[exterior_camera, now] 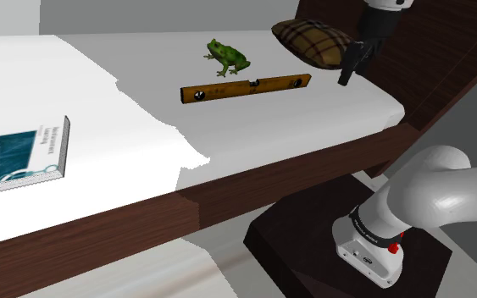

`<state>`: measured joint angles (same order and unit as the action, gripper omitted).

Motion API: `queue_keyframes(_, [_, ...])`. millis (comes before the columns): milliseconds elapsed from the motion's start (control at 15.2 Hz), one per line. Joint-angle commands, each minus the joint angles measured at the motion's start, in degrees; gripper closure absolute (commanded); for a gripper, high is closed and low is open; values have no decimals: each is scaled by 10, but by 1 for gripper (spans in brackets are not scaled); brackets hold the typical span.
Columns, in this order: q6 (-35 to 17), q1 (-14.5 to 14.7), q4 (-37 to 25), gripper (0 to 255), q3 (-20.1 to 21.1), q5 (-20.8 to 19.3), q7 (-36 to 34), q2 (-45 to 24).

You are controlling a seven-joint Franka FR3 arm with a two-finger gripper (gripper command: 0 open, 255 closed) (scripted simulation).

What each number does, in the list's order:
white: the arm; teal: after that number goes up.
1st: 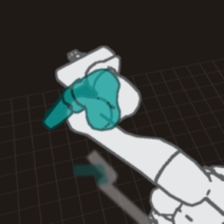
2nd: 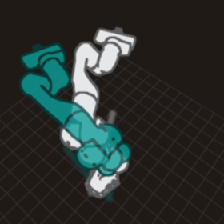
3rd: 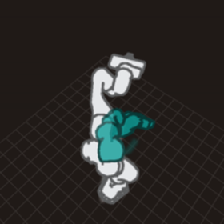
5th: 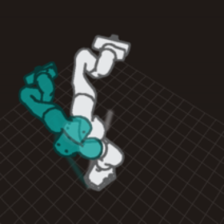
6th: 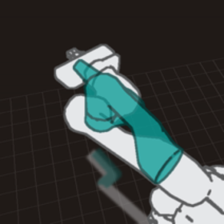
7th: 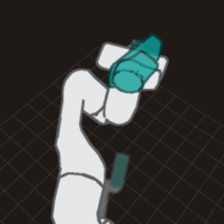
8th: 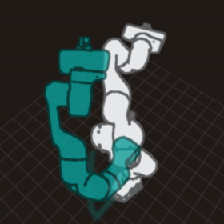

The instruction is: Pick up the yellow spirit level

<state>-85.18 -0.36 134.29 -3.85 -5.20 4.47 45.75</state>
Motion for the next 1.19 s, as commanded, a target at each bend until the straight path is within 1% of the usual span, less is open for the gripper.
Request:
queue_keyframes(0, [0, 0, 0, 0, 0, 0, 0, 0])
queue_keyframes(264, [-61, 35, -21, 0, -28, -24, 103, -76])
queue_keyframes(528, [-117, 69, -51, 0, -49, -38, 203, -154])
queue_keyframes(792, [-165, 100, -87, 0, -63, -42, 301, -230])
queue_keyframes(1122, [-217, 135, -137, 0, -68, -38, 419, -320])
